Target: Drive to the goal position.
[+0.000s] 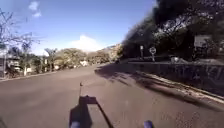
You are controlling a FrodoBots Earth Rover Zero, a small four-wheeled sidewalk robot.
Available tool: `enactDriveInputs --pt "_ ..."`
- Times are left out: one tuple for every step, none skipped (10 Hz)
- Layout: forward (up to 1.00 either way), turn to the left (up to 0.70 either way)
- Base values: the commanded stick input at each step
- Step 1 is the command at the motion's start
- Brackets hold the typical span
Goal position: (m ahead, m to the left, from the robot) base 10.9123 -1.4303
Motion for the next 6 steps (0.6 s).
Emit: enactDriveInputs --pt "0.7 0.0" --pt "0.7 0.0" --pt "0.7 0.0" --pt "0.7 0.0" --pt "0.7 0.0" --pt "0.7 0.0"
